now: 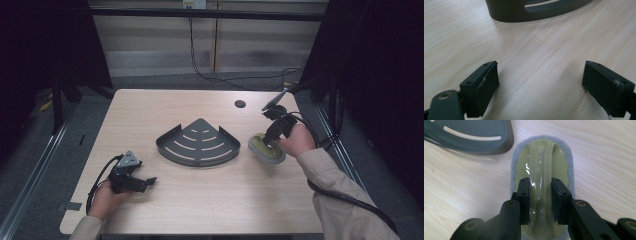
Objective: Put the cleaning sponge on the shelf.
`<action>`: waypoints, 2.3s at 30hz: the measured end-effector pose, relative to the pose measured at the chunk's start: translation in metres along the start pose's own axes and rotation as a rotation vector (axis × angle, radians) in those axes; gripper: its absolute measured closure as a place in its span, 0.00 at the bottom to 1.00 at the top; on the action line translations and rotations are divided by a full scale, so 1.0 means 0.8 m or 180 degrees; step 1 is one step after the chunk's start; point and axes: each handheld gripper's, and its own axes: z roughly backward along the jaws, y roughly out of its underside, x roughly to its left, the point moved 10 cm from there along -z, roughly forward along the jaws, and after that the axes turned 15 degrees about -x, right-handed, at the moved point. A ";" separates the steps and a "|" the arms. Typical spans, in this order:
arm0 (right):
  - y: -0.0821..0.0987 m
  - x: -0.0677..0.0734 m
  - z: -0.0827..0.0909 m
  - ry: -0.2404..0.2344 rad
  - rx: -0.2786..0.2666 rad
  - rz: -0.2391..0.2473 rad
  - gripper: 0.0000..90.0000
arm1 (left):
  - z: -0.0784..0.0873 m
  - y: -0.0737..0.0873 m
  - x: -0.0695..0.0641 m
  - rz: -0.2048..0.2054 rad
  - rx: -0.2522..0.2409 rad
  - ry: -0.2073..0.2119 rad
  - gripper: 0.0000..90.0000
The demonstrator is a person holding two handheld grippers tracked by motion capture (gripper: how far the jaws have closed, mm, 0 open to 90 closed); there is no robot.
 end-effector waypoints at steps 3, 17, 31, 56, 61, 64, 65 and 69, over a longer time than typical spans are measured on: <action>-0.009 0.003 0.003 -0.0016 -0.0044 -0.0015 0.79 | 0.000 0.000 0.000 0.0009 0.0001 0.0005 0.15; -0.044 0.018 0.011 -0.0064 -0.0208 0.0006 0.79 | 0.000 0.000 -0.001 0.0003 0.0016 0.0018 0.14; -0.073 0.039 0.012 -0.0106 -0.0307 0.0078 0.79 | 0.000 0.000 -0.001 0.0013 0.0012 0.0019 0.14; -0.107 0.074 -0.005 -0.0158 -0.0328 0.0195 0.79 | 0.000 0.001 -0.001 0.0009 0.0016 0.0023 0.14; -0.111 0.078 -0.009 -0.0173 -0.0330 0.0211 0.79 | 0.000 0.000 -0.001 0.0008 0.0015 0.0023 0.14; -0.115 0.080 -0.011 -0.0179 -0.0343 0.0215 0.79 | 0.000 0.000 -0.001 0.0014 0.0011 0.0021 0.14; -0.116 0.081 -0.012 -0.0171 -0.0345 0.0224 0.79 | 0.000 0.000 -0.001 0.0009 0.0016 0.0023 0.14; -0.119 0.086 -0.016 -0.0202 -0.0339 0.0232 0.79 | 0.000 0.000 -0.001 0.0008 0.0015 0.0022 0.14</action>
